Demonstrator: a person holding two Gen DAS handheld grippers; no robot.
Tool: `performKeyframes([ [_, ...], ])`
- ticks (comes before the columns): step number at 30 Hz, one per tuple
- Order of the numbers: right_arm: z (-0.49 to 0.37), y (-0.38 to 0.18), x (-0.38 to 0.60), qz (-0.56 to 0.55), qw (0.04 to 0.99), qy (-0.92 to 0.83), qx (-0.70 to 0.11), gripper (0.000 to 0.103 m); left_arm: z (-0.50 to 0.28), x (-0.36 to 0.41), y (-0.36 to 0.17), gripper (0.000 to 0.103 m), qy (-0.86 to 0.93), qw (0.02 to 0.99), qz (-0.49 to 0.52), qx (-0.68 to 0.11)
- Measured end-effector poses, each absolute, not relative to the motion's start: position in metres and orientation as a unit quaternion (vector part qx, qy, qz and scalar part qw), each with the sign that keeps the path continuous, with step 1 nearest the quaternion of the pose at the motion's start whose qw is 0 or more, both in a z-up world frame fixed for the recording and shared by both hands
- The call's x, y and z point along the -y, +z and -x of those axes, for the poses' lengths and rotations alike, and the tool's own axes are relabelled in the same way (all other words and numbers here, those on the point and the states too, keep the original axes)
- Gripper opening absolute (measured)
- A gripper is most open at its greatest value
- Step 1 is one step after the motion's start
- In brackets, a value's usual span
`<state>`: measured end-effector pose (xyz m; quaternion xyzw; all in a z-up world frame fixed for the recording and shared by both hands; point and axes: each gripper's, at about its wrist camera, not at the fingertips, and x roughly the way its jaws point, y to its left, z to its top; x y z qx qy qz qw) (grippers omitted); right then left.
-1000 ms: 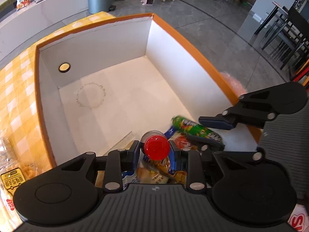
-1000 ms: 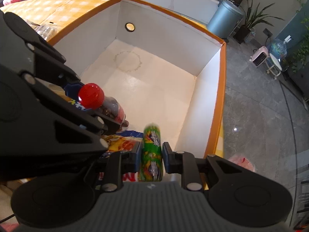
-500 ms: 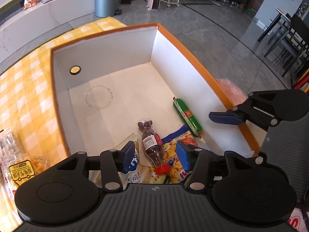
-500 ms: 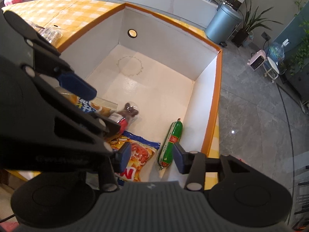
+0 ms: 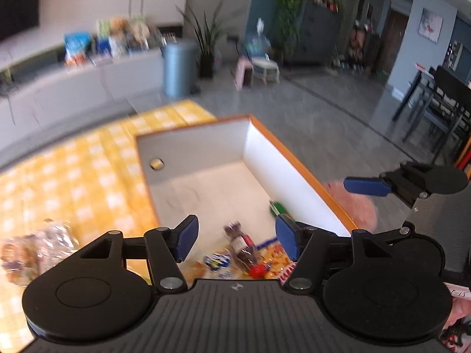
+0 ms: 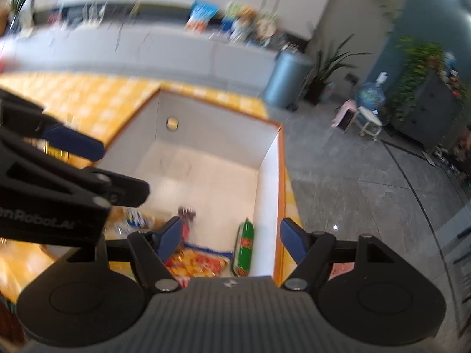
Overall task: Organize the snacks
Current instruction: 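Withdraw both tools from the box toward the remaining snacks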
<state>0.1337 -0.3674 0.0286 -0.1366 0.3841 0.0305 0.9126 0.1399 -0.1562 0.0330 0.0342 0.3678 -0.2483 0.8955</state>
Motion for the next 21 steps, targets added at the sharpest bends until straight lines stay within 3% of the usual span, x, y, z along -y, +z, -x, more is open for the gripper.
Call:
performKeyframes([
  [8,-0.089,0.031,0.340,0.073,0.954,0.019,-0.289,0.073,-0.100,0.118,0.047,0.074,-0.218,0.930,-0.025,-0.294],
  [12,-0.072,0.027,0.322,0.030,0.963,0.020,-0.267,0.073,-0.081,0.099,0.047,0.079,-0.187,0.945,-0.022,-0.266],
  [21,-0.038,0.012,0.282,-0.006,0.964,0.047,-0.260,0.076,-0.061,0.048,0.022,0.088,-0.135,0.949,0.025,-0.284],
])
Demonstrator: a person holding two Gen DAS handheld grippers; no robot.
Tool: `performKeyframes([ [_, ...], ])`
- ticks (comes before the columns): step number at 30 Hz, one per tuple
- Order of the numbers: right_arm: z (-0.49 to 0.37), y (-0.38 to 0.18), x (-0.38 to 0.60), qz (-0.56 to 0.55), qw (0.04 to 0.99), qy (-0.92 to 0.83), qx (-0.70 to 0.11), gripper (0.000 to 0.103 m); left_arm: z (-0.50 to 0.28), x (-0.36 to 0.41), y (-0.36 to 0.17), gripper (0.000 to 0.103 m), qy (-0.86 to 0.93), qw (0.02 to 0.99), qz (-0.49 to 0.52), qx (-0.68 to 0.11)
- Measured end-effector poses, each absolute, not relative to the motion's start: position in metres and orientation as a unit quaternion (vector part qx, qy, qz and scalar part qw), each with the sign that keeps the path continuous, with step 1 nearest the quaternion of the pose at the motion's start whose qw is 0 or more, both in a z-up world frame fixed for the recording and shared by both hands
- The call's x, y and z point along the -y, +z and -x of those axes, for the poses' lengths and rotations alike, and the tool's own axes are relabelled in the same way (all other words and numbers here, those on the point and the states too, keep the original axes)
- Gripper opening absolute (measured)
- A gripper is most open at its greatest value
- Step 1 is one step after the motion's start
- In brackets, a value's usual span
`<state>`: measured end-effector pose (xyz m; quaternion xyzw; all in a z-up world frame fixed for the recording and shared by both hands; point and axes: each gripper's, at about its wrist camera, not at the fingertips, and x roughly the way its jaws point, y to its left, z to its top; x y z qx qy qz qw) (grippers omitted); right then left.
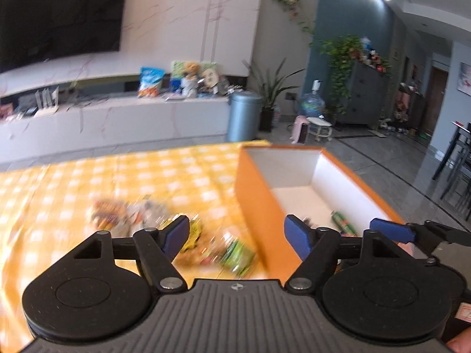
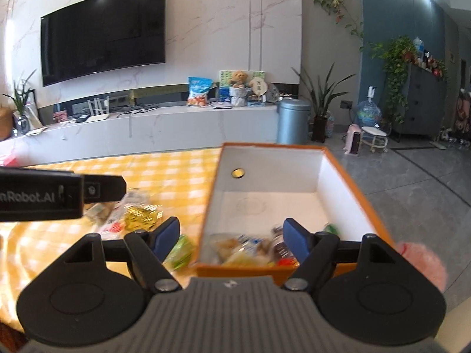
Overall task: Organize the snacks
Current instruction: 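Withdraw both tools from the box toward the remaining snacks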
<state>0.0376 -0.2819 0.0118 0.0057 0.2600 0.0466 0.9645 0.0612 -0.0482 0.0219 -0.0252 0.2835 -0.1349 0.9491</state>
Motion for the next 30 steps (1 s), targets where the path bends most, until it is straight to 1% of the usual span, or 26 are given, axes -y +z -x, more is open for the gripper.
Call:
performKeyframes([
  [6,-0.023,0.003,0.256,0.009,0.963,0.074,-0.258,0.074,-0.050,0.008,-0.001,0.090,-0.104,0.936,0.084,-0.327],
  [8,-0.017,0.001,0.248,0.014,0.962,0.087,-0.257,0.069,-0.046,-0.002,-0.003,0.090,-0.091,0.936,0.088,-0.327],
  [12,-0.014,-0.004,0.240,0.011,0.959,0.110,-0.260,0.064,-0.034,-0.018,-0.011,0.090,-0.070,0.937,0.084,-0.333],
  [15,-0.015,-0.012,0.229,0.012,0.951,0.125,-0.281,0.056,-0.028,-0.028,-0.022,0.090,-0.063,0.932,0.095,-0.344],
  [16,-0.014,-0.015,0.226,0.012,0.948,0.131,-0.290,0.051,-0.029,-0.034,-0.028,0.090,-0.060,0.929,0.098,-0.351],
  [17,-0.015,-0.019,0.223,0.013,0.944,0.136,-0.299,0.043,-0.028,-0.037,-0.032,0.090,-0.056,0.927,0.102,-0.357],
  [19,-0.015,-0.029,0.217,0.014,0.936,0.149,-0.317,0.038,-0.026,-0.042,-0.040,0.090,-0.051,0.922,0.109,-0.368],
  [22,-0.015,-0.044,0.206,0.023,0.929,0.160,-0.332,0.037,-0.023,-0.049,-0.051,0.090,-0.044,0.916,0.119,-0.380],
  [25,-0.019,-0.056,0.196,0.037,0.922,0.169,-0.348,0.029,-0.023,-0.054,-0.058,0.090,-0.036,0.911,0.128,-0.390],
  [27,-0.022,-0.062,0.192,0.041,0.918,0.171,-0.356,0.028,-0.022,-0.056,-0.062,0.090,-0.036,0.907,0.143,-0.395],
  [29,-0.026,-0.069,0.188,0.049,0.914,0.168,-0.366,0.023,-0.024,-0.056,-0.068,0.090,-0.036,0.900,0.155,-0.405],
  [30,-0.028,-0.072,0.187,0.053,0.912,0.167,-0.371,0.023,-0.027,-0.056,-0.071,0.090,-0.034,0.897,0.158,-0.412],
])
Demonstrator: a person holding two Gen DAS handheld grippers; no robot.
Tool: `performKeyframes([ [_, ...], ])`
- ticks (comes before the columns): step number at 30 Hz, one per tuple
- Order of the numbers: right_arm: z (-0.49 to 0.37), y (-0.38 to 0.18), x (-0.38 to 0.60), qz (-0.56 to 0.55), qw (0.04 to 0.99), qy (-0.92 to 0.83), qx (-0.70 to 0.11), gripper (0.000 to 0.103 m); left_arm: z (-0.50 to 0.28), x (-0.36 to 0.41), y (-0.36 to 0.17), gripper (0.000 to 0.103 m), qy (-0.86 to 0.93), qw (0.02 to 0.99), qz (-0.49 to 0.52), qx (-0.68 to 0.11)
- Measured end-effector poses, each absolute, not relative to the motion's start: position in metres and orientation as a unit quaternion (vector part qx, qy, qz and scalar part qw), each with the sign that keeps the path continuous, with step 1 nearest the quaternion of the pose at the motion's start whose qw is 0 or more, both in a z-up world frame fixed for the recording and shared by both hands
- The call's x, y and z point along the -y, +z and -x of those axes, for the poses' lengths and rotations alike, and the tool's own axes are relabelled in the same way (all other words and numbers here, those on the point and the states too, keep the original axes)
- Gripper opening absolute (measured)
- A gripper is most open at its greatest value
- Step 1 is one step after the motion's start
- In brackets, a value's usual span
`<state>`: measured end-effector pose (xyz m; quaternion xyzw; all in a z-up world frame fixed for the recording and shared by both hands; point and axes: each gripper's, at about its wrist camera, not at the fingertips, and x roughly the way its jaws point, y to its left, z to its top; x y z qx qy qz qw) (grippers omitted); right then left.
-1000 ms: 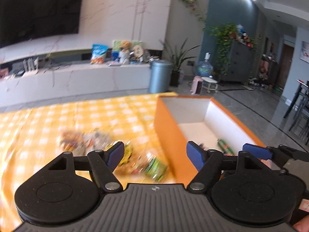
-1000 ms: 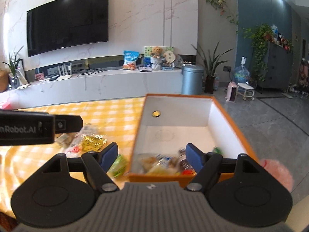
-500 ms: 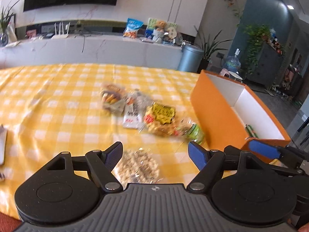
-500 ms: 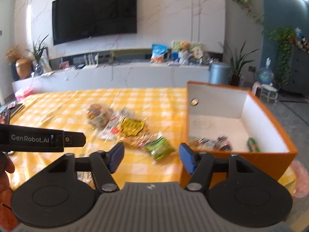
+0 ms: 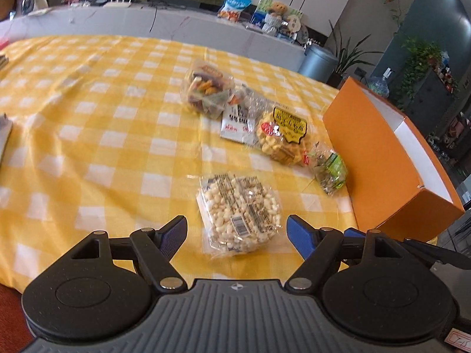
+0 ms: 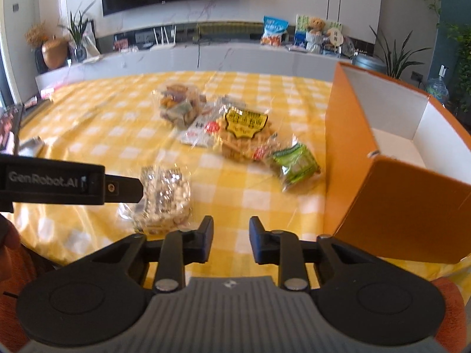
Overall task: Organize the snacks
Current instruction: 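Withdraw both tools from the box toward the remaining snacks, then grasp the white peanut bag with left tool while right tool grasps the green pickle packet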
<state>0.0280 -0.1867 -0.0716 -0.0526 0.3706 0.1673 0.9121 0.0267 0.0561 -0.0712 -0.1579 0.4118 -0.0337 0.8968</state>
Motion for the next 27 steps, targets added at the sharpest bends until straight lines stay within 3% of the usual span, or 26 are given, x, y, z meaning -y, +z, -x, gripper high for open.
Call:
performKeyframes([
  [11,-0.051,-0.093,0.176,0.066,0.902,0.170,-0.391,0.019,-0.050,-0.048,-0.089,0.090,0.001,0.872,0.205,-0.445],
  [27,-0.069,-0.101,0.157,0.057,0.898,0.206,-0.384,0.018,-0.078,-0.022,-0.091,0.098,0.039,0.879,0.127,-0.458],
])
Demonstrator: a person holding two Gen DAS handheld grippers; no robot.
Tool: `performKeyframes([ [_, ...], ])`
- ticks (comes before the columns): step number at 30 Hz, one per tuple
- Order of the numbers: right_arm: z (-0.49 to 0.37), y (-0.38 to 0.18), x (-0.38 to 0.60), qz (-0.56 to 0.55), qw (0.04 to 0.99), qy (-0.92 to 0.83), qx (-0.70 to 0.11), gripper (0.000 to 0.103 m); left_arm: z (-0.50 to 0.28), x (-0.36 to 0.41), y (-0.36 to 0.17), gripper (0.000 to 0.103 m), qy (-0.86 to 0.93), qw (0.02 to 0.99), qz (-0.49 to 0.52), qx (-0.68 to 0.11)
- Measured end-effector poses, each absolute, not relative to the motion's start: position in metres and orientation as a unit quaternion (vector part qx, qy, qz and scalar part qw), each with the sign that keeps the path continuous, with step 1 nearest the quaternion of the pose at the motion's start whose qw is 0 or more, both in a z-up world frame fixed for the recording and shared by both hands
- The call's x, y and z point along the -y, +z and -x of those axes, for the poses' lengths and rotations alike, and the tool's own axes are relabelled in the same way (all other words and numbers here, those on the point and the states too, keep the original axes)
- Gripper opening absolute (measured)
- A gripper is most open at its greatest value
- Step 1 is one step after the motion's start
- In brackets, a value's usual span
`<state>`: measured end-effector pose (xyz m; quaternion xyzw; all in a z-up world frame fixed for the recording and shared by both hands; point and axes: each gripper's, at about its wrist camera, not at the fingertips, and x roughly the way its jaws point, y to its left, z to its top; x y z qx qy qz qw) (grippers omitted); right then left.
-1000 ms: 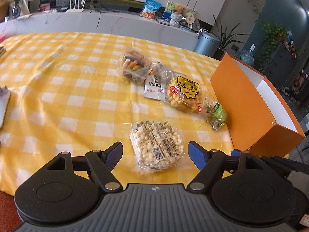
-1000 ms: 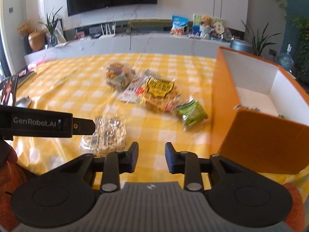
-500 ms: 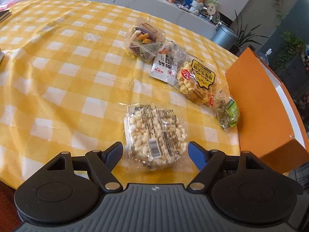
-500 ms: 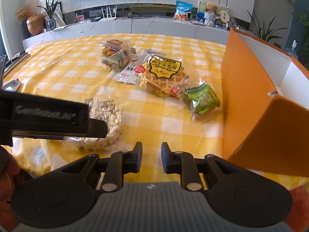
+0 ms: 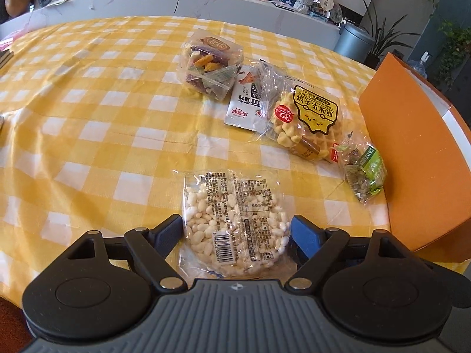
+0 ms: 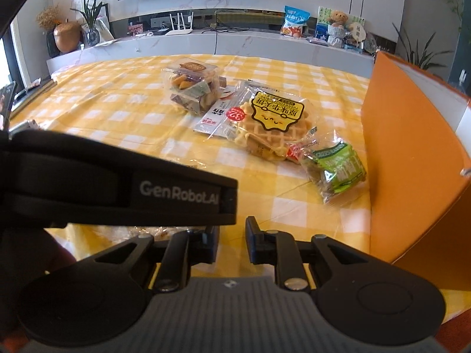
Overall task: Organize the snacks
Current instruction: 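Grasp the white peanut bag with left tool while right tool grasps the green pickle packet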
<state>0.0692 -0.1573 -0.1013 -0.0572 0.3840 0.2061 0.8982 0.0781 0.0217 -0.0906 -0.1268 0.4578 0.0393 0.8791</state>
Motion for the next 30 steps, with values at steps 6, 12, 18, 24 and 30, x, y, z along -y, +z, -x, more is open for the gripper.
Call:
performKeyframes([
  [6,-0.064,-0.102,0.156,0.042,0.890,0.239,-0.387,0.018,-0.079,-0.016,-0.094,0.100,0.058,0.883,0.076,-0.460],
  [12,-0.064,-0.102,0.154,0.046,0.887,0.246,-0.388,0.018,-0.076,-0.009,-0.098,0.103,0.054,0.893,0.047,-0.445],
  [18,-0.062,-0.102,0.160,0.047,0.885,0.257,-0.386,0.020,-0.072,-0.006,-0.101,0.094,0.050,0.900,0.026,-0.431],
  [24,-0.063,-0.102,0.169,0.052,0.889,0.244,-0.384,0.033,-0.070,-0.011,-0.099,0.092,0.038,0.903,0.025,-0.427],
  [30,-0.069,-0.099,0.177,0.072,0.899,0.214,-0.375,0.034,-0.073,-0.019,-0.096,0.092,0.029,0.906,0.052,-0.420],
])
